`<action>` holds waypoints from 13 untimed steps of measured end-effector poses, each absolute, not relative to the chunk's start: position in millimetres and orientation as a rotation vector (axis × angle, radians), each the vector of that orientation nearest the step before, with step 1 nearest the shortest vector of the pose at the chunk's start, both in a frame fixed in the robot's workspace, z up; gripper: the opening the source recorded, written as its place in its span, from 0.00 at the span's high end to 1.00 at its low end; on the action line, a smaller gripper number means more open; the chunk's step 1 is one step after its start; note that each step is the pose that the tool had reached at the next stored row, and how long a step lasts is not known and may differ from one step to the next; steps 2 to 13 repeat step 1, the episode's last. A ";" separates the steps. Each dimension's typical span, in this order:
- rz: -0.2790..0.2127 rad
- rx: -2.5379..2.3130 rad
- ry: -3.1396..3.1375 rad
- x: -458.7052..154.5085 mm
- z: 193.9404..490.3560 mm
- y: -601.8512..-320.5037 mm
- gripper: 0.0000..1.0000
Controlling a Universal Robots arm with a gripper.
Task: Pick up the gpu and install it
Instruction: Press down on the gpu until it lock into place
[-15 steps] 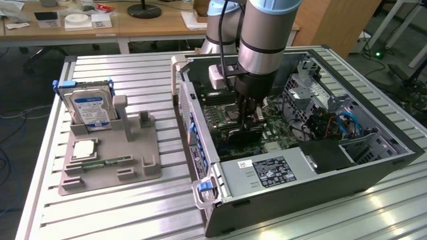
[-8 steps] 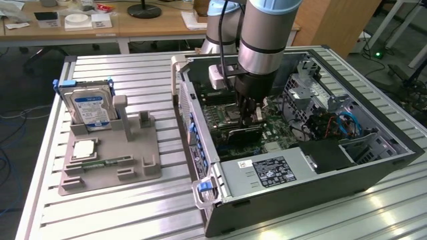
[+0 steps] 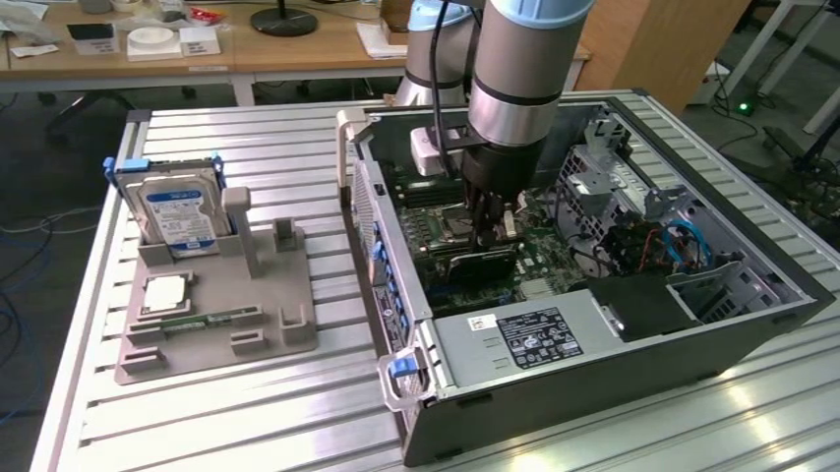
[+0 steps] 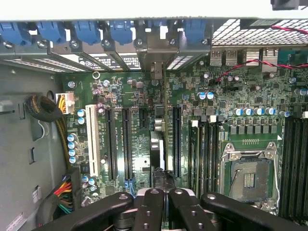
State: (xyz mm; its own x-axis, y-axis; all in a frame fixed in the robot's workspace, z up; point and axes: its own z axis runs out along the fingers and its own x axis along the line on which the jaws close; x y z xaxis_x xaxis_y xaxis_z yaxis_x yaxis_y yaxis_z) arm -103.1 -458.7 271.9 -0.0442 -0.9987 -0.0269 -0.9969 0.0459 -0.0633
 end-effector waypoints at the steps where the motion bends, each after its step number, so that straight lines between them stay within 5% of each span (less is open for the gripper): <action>1: -0.042 -2.127 2.225 -103.1 271.9 -458.7 0.90; 13: -0.042 -2.127 2.225 -103.1 271.9 -458.7 0.90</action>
